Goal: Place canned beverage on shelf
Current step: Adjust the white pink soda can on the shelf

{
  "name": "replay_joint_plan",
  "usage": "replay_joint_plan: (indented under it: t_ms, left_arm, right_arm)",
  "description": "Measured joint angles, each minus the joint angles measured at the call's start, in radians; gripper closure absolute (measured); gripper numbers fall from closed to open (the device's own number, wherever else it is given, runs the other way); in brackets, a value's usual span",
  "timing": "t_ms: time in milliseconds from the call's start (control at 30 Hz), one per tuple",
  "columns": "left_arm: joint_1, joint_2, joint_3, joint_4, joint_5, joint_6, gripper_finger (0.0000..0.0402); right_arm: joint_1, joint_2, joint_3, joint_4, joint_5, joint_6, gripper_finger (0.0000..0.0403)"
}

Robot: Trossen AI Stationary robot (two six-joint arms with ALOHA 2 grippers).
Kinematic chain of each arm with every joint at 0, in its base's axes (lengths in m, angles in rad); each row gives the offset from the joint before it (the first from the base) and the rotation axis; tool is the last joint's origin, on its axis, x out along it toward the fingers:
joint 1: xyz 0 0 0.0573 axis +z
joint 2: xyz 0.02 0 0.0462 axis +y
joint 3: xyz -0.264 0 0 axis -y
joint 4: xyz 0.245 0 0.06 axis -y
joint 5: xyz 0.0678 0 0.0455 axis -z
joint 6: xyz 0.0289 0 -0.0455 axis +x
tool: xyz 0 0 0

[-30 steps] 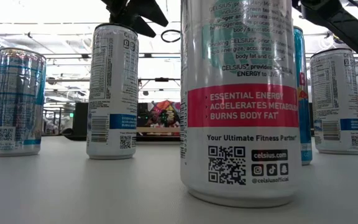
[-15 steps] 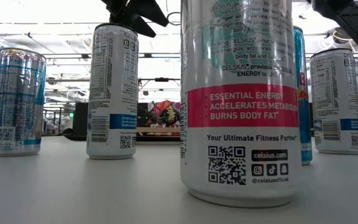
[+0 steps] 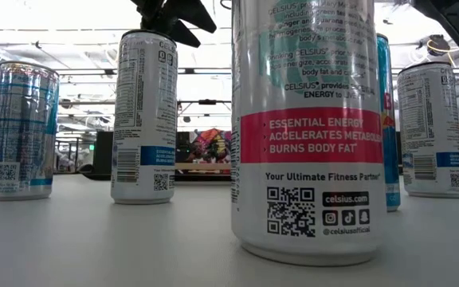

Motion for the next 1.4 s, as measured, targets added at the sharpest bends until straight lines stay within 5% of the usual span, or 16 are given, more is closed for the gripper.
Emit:
replay_joint_plan:
  t_ms: [367, 800, 1400]
  left_arm:
    - [-0.002, 0.000, 0.000, -0.005, 0.000, 0.000, 0.0009]
    - [-0.002, 0.000, 0.000, -0.009, 0.000, 0.000, 0.0009]
    - [-0.022, 0.000, 0.000, -0.017, 0.000, 0.002, 0.0009]
  right_arm:
    - [-0.072, 0.063, -0.001, 0.025, -0.001, 0.040, 0.0244]
    - [-0.080, 0.079, -0.001, 0.015, -0.054, 0.077, 0.0304]
    - [-0.080, 0.097, -0.001, -0.021, -0.079, 0.120, 0.0326]
